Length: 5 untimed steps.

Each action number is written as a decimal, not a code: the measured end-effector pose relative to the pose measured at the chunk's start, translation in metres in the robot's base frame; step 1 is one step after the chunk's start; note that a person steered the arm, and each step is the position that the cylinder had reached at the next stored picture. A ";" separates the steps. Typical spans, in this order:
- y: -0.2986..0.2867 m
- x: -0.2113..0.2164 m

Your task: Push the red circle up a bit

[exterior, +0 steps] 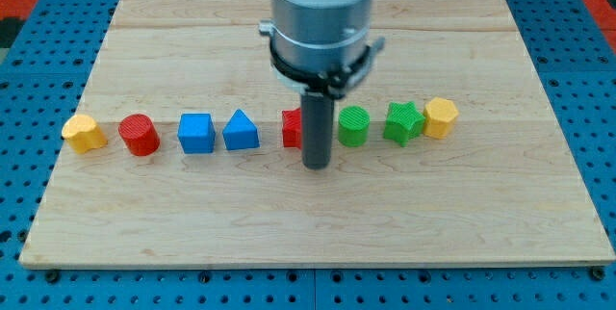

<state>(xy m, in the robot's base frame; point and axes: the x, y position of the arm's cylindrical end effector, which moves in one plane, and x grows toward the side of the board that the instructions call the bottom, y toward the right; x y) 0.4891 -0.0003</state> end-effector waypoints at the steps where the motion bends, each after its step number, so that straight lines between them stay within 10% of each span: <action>1: -0.008 -0.055; 3: -0.067 -0.131; 5: -0.005 -0.093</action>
<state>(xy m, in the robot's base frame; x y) 0.3957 -0.0050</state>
